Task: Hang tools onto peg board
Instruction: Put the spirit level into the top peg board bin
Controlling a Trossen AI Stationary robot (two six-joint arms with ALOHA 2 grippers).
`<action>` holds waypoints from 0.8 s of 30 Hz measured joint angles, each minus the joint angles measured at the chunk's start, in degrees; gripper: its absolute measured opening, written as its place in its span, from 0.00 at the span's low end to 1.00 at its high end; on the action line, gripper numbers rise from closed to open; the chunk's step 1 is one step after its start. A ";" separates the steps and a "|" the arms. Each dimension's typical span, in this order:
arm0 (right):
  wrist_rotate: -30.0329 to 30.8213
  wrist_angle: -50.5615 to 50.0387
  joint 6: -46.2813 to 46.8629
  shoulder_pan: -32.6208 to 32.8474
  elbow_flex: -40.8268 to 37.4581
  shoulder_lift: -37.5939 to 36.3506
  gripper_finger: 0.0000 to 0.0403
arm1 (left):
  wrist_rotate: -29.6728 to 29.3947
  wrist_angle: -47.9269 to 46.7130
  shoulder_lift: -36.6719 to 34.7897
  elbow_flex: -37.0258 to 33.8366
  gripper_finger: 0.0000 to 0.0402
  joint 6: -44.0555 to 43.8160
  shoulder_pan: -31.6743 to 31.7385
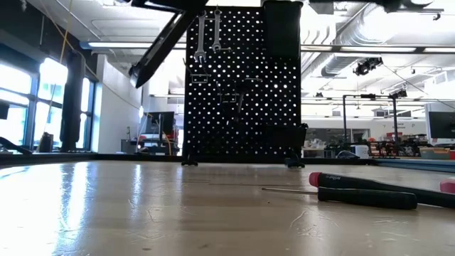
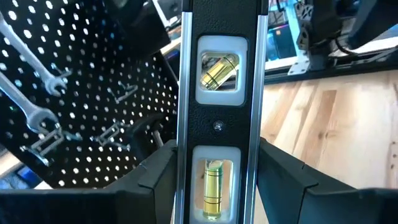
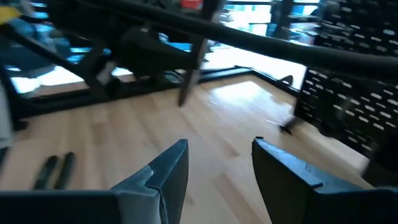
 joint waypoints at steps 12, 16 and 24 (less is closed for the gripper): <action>-10.38 28.18 -27.20 -7.80 0.00 0.00 0.43 | -0.28 14.20 -0.07 0.04 0.41 13.05 -0.02; -12.83 31.82 -28.70 -11.33 0.00 0.00 0.43 | -0.25 15.88 -0.07 0.04 0.41 15.27 0.40; -17.96 34.52 -28.64 -16.28 0.00 0.00 0.43 | -2.59 15.82 -0.07 0.04 0.41 17.02 3.32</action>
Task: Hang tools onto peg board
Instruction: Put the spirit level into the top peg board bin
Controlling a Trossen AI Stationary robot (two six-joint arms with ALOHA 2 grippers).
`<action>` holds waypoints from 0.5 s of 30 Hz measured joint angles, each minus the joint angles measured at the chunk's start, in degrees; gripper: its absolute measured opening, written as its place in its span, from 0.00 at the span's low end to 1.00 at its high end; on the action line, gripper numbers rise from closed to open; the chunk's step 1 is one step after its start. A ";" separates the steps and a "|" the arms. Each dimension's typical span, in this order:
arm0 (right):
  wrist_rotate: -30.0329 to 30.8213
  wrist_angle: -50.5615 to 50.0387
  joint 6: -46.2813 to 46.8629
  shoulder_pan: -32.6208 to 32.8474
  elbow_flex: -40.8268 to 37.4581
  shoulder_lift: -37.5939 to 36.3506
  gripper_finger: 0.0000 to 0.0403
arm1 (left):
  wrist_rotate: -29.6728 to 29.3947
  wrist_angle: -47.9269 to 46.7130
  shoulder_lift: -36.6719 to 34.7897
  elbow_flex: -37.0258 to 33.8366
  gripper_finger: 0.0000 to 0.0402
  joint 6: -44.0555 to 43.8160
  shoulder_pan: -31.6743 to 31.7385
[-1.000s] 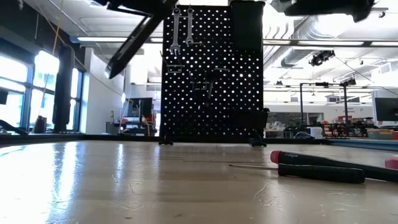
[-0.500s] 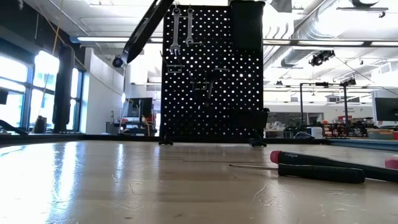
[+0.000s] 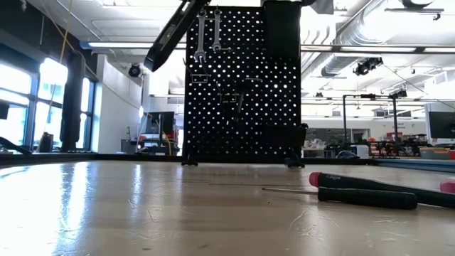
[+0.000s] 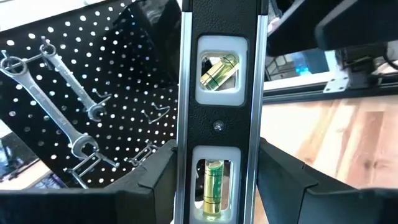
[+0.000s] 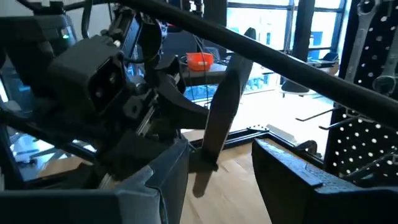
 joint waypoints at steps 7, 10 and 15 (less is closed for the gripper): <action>-4.16 0.01 1.19 -2.63 0.00 0.00 0.43 | 3.08 0.01 0.00 0.00 0.41 0.01 1.99; -4.19 0.01 1.56 -3.82 0.00 0.00 0.43 | 5.47 0.33 0.00 0.00 0.41 0.03 2.71; -6.76 1.16 2.00 -5.97 0.00 0.00 0.43 | 6.89 0.88 0.00 0.00 0.41 0.37 3.45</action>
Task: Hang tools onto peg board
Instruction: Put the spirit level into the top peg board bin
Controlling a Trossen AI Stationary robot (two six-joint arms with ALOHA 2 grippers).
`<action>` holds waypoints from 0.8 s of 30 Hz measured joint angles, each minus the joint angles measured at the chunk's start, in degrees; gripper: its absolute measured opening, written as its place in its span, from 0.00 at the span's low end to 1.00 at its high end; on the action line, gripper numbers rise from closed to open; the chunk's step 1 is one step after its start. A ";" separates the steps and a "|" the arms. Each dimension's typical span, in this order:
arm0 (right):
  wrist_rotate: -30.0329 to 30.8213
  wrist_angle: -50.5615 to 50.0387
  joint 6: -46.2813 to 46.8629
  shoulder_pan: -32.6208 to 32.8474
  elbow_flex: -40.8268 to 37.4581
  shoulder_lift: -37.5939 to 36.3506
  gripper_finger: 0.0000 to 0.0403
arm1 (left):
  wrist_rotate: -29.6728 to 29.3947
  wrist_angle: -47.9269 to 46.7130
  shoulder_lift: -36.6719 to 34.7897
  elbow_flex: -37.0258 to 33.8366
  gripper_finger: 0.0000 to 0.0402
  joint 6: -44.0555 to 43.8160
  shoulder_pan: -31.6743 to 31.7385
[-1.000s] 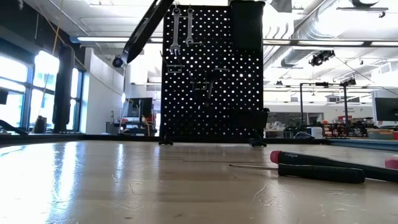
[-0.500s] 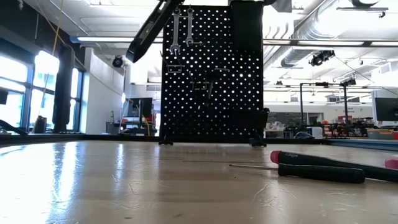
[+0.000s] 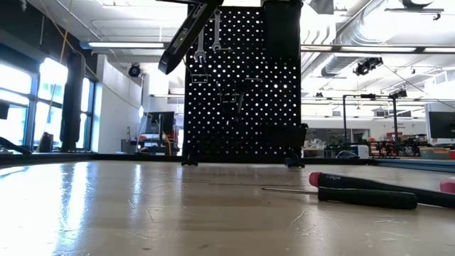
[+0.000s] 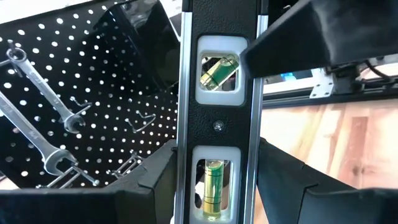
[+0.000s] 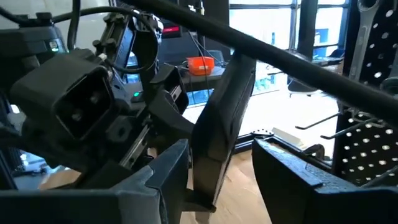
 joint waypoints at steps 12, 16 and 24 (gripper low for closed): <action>-3.49 2.82 4.28 -4.25 0.00 0.26 0.43 | 1.46 4.04 1.57 0.02 0.41 4.74 2.67; -2.94 2.43 4.27 -4.53 0.00 0.33 0.41 | 1.34 5.67 3.60 1.16 0.41 6.71 3.01; -0.60 0.88 2.41 -4.44 0.00 0.31 0.23 | -2.00 6.58 6.98 4.80 0.41 11.90 3.06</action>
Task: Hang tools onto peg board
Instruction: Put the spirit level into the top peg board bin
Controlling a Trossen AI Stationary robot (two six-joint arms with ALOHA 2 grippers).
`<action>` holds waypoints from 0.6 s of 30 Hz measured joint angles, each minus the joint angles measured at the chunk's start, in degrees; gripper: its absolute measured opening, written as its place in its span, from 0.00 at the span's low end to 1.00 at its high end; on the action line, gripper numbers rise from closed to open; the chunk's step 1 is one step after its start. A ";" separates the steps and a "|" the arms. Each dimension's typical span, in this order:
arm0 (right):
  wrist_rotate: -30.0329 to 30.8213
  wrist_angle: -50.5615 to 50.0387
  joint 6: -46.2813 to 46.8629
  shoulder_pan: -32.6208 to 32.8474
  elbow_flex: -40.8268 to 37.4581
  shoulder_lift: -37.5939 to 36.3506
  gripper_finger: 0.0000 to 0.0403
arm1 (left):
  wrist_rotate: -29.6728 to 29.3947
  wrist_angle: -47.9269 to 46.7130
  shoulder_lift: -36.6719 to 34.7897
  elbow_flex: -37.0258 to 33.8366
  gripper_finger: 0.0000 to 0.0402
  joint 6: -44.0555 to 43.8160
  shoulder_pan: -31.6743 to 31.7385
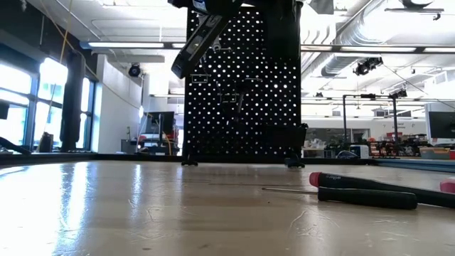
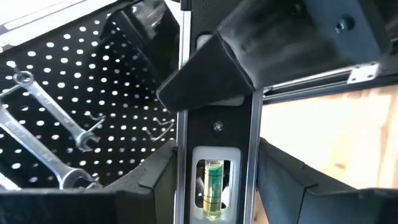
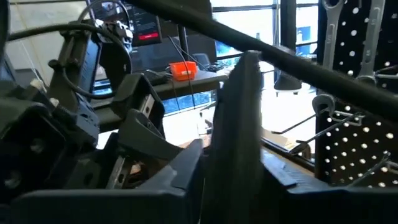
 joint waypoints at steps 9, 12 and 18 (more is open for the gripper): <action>1.57 0.15 -5.10 1.32 0.02 0.02 0.12 | -0.22 -0.17 0.24 0.33 0.48 0.69 -0.17; 1.65 0.06 -7.36 1.98 0.02 0.02 0.12 | 0.15 -0.10 0.24 0.33 0.52 0.61 -0.76; 4.50 -0.64 -10.69 3.51 0.00 -2.06 0.12 | -0.48 0.37 -0.08 0.33 0.52 3.00 -2.68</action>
